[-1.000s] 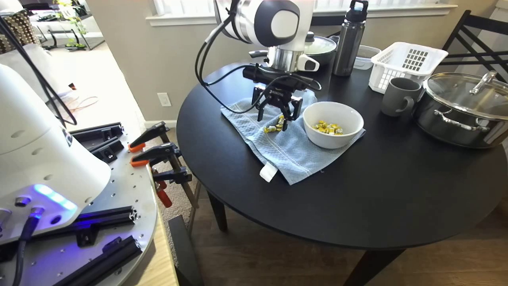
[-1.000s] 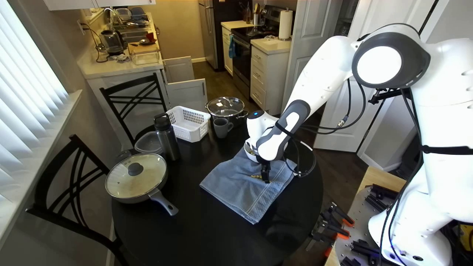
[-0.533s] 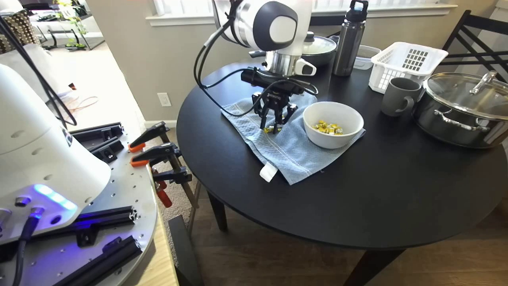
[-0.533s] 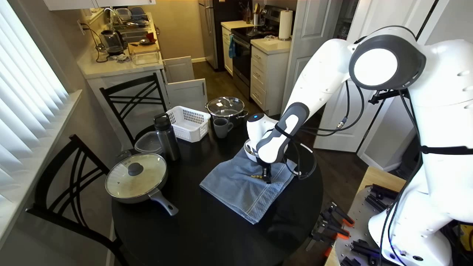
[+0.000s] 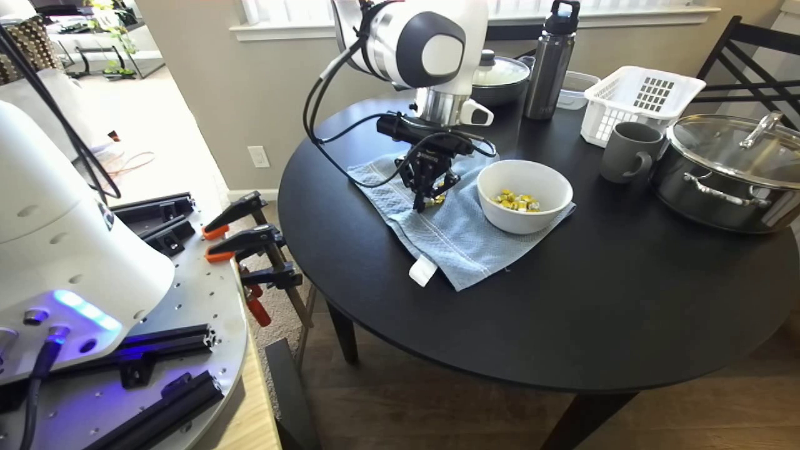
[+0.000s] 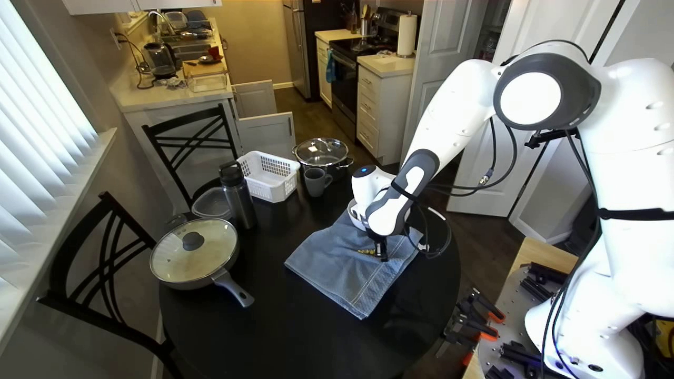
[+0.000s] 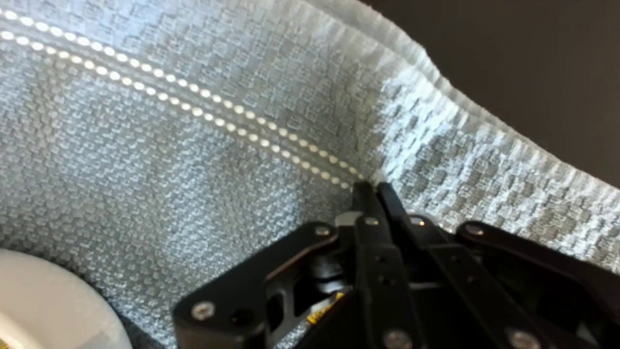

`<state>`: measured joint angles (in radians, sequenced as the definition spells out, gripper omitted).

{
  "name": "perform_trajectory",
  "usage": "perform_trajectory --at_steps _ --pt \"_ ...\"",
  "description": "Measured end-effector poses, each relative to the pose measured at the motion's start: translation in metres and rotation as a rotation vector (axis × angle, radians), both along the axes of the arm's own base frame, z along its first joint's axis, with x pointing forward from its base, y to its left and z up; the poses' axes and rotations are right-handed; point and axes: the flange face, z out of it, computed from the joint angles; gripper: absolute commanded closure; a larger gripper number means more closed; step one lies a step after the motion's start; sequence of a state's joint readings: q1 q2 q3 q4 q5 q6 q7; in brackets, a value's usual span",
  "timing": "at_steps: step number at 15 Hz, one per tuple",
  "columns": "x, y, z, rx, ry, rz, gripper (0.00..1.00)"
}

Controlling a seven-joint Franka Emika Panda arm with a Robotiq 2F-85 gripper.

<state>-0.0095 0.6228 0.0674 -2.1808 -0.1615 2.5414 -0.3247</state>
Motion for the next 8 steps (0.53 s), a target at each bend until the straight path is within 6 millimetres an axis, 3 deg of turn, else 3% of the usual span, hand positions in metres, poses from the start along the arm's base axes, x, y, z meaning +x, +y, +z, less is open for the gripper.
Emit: perform_trajectory --at_steps 7,8 --pt "0.0024 -0.0002 0.0018 0.001 -0.018 0.004 0.99" --pt "0.0040 -0.0002 0.0032 0.001 -0.029 0.009 0.71"
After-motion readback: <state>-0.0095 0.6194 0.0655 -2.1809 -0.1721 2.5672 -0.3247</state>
